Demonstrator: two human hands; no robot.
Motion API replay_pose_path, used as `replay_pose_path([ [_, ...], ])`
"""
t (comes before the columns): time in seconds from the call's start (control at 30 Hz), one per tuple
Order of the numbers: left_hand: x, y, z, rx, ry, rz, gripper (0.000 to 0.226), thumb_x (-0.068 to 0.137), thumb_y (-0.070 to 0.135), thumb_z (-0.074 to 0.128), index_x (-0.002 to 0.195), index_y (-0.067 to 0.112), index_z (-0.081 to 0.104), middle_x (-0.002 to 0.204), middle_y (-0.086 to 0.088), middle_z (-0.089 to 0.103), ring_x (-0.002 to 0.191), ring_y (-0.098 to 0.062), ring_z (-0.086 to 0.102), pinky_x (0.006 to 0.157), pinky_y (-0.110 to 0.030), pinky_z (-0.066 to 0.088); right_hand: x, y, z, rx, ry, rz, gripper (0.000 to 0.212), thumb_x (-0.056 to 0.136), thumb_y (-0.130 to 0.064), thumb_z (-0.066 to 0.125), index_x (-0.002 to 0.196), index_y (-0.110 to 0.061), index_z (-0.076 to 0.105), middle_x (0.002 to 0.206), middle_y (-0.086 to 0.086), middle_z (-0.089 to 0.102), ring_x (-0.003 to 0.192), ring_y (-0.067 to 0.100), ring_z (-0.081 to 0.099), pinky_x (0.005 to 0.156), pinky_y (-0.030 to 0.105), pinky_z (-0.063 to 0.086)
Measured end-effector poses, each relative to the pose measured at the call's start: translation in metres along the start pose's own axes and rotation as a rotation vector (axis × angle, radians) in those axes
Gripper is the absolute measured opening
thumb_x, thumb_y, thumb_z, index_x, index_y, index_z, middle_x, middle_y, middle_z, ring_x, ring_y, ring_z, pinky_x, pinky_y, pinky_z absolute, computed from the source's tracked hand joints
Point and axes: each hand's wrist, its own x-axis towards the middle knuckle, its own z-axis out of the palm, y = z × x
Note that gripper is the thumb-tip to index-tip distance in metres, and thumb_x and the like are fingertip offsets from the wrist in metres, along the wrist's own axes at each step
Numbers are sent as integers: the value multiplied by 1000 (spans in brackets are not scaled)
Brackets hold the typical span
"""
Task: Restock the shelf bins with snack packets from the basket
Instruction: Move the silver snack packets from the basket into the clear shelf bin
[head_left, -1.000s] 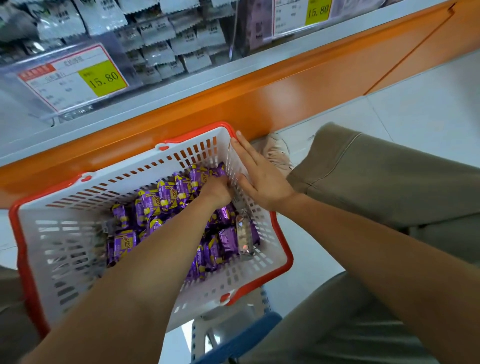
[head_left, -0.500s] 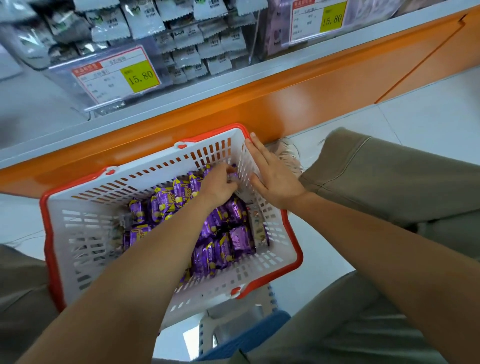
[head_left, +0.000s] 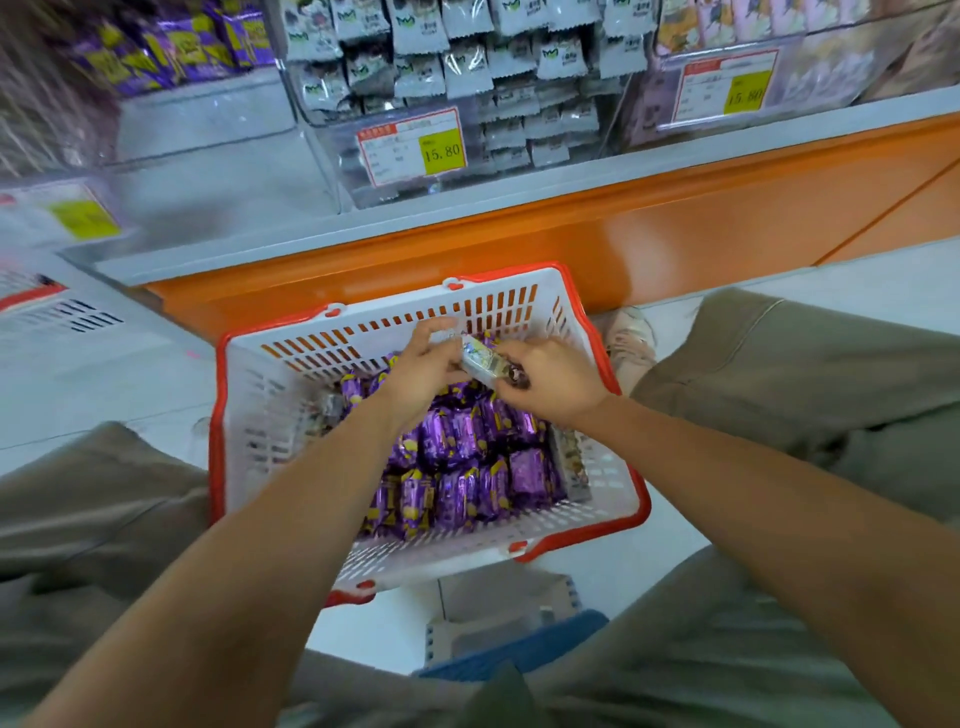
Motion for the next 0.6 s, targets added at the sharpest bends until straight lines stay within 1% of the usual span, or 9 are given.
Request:
replay_pose_path([
  [0.07,-6,-4,3,-161,3,-77,28,97,10,55,122,9,43,114,-16,60,105,-30,63,92,-39,55,2,-8,3,22,3,4,41,92,-37,57,127,-16,56,100,4,67,81,20,61,65,26,36],
  [0.17,-5,-17,6,-73,116,-105,24,95,9,58,110,-7,49,103,-23,63,91,-33,67,84,-42,59,6,-14,6,132,-101,51,33,99,-37,46,119,-14,58,78,2,61,67,17,57,61,32,40],
  [0.2,-4,-21,4,-24,184,-127,18,96,8,56,105,-4,46,94,-20,60,82,-30,65,81,-42,59,7,-14,8,149,-136,87,32,101,-34,40,118,-13,58,76,2,59,67,19,57,62,34,42],
  [0.27,-4,-27,-3,79,257,-177,12,98,10,53,100,7,41,84,-13,47,76,-28,55,85,-50,55,9,-11,12,26,-224,131,31,102,-26,38,121,-8,54,88,9,62,79,27,60,67,37,45],
  [0.33,-3,-33,-13,129,236,-250,17,98,13,53,109,10,41,90,-14,46,82,-30,51,91,-57,51,8,-9,19,-215,-376,203,36,98,-17,45,131,-4,42,116,20,59,96,33,57,73,36,44],
  [0.4,-5,-37,-23,141,174,-284,25,97,13,53,118,11,40,90,-18,51,83,-31,51,92,-59,48,4,-3,34,-367,-539,277,57,95,-6,45,147,0,22,147,31,31,130,42,39,99,46,40],
  [0.47,-6,-39,-29,124,122,-272,18,97,9,52,110,15,41,83,-18,50,80,-31,49,92,-59,46,1,11,53,-460,-627,279,72,95,-7,43,153,-3,0,155,33,10,145,45,9,117,52,19],
  [0.53,-7,-40,-32,102,109,-276,17,97,7,52,100,22,44,84,-15,45,80,-29,47,92,-61,47,1,22,68,-507,-669,283,77,94,-8,44,153,-7,-6,155,33,14,146,44,2,119,53,12],
  [0.6,-5,-42,-34,71,89,-288,19,97,7,53,111,18,45,86,-12,45,78,-30,50,91,-58,50,0,22,75,-521,-723,324,83,93,-8,44,152,-9,-14,154,33,16,146,44,2,119,54,10],
])
